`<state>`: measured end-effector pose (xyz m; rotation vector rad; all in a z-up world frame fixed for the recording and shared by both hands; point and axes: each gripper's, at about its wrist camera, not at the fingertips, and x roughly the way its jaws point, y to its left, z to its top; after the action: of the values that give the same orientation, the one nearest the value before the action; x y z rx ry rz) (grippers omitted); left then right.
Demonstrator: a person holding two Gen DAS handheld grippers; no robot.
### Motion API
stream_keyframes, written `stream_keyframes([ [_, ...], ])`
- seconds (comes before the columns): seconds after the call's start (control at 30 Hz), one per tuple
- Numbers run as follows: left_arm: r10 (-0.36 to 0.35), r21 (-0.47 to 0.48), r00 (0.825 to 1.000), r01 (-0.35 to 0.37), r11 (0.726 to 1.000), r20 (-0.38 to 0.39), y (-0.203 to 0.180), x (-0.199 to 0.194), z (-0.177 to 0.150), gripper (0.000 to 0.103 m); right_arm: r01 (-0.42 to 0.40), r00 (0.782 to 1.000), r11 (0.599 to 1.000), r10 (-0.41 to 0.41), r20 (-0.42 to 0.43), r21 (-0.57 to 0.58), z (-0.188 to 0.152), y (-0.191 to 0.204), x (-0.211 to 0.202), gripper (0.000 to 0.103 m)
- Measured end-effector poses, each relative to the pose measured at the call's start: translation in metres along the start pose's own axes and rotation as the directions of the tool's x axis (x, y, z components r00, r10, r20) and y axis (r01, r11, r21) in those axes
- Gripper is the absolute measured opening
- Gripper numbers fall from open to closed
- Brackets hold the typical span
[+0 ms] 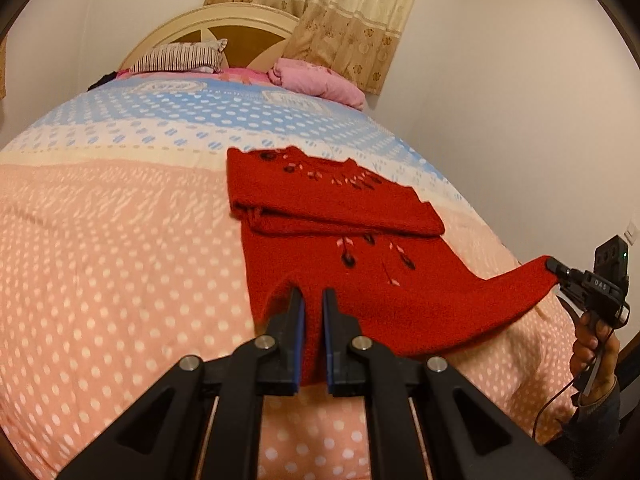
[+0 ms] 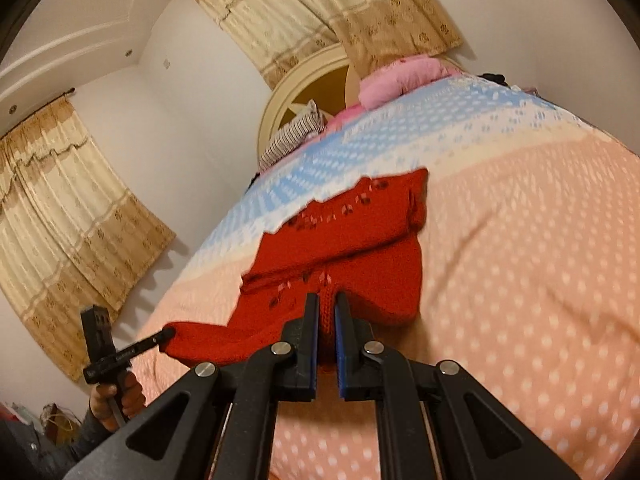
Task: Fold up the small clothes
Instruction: 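Lift the hem with the left tool and fold it toward the collar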
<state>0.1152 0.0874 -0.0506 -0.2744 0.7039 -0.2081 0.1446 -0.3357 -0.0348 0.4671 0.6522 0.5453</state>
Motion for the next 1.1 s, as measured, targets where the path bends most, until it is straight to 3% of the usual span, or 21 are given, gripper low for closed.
stream_keyframes([
  [0.37,0.002,-0.023,0.999,-0.002,1.000,0.036,0.007,0.017,0.040,0.008,0.006,0.999,1.000,-0.005,0.042,-0.017,0.051,0.009,0.026,0.006],
  [0.7,0.006,-0.017,0.996,-0.005,1.000,0.093,0.012,0.036,0.096,0.008,0.049,0.995,0.996,-0.042,0.092,-0.076,0.104,0.022,0.052,0.006],
  [1.1,0.051,0.002,0.995,-0.052,0.999,0.080,0.020,0.092,0.148,0.008,0.106,0.992,0.992,-0.101,0.071,-0.062,0.151,0.006,0.119,0.006],
])
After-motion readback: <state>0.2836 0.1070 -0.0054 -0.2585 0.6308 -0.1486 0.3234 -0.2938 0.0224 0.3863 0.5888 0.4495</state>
